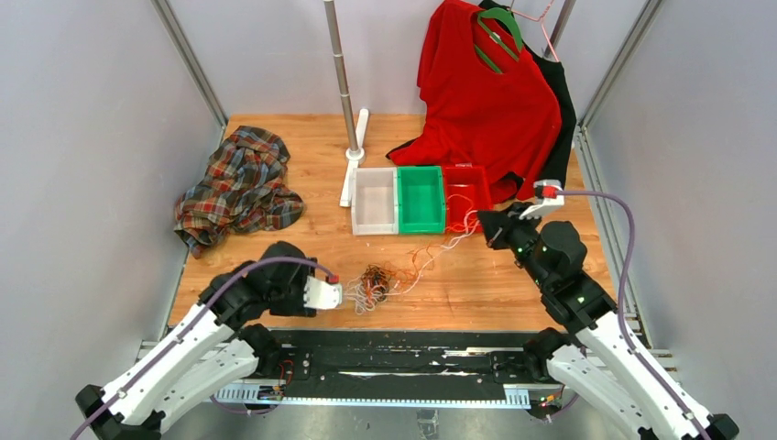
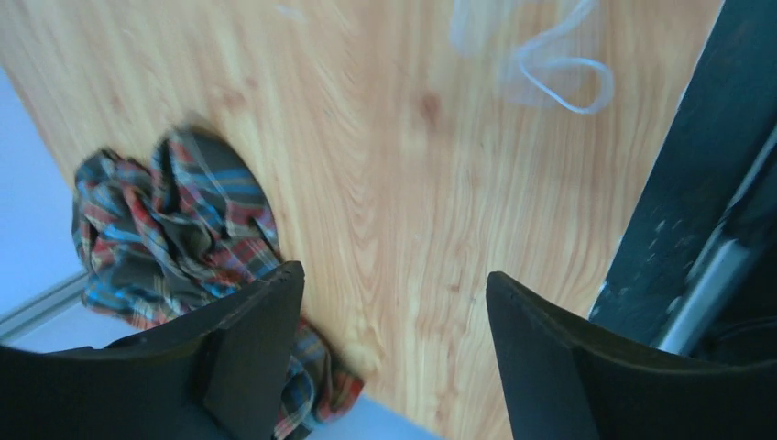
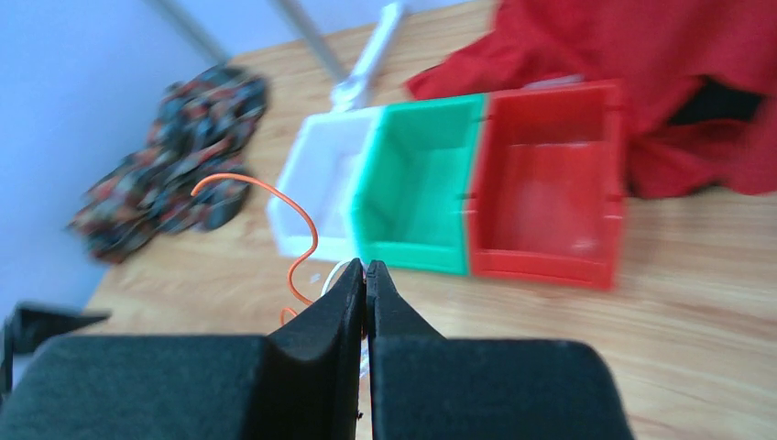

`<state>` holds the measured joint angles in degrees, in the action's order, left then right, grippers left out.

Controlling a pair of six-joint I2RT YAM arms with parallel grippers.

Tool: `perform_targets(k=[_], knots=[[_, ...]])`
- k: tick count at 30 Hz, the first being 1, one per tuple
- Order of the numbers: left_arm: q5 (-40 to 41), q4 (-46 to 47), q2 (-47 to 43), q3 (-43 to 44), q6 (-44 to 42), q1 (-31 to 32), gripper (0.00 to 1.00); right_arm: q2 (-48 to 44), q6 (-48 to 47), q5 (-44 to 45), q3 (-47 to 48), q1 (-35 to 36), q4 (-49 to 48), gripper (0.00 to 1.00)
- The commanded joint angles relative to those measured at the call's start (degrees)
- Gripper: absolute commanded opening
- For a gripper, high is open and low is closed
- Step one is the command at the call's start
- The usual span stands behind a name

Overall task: Untangle the cables
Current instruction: Untie the cable.

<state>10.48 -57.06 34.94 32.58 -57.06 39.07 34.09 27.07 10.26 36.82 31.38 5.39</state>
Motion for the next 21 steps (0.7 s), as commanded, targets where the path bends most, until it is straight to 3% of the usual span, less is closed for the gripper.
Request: perform_targets(k=[1,5,7,10,17,21], knots=[[-18.9,-3.3,4.1,15.1,14.9,-0.3,0.79,4.4,4.1,-23.4,2.7,-0.5,-8.8,0.01],[-30.4,-2.1,9.9,25.8,22.8,-0.3,0.78,6.9,6.5,-28.2,3.2,1.7,-13.4,0.01],[-31.5,3.5,12.5,28.6,29.7,-0.3,0.77,8.1,8.2,-29.7,2.6,2.8,-17.7,0.01],[-37.6,9.2,15.1,31.4,33.0,-0.3,0.77,10.6,10.1,-31.0,2.3,4.6,-21.6,0.01],[-43.1,25.5,18.4,26.7,37.5,-0.1,0.75,14.6,12.3,-29.3,2.0,9.0,-27.6,0.01],[-39.9,35.7,16.8,21.4,37.8,3.0,0.72,16.1,12.7,-27.1,1.7,11.2,-29.4,0.01]])
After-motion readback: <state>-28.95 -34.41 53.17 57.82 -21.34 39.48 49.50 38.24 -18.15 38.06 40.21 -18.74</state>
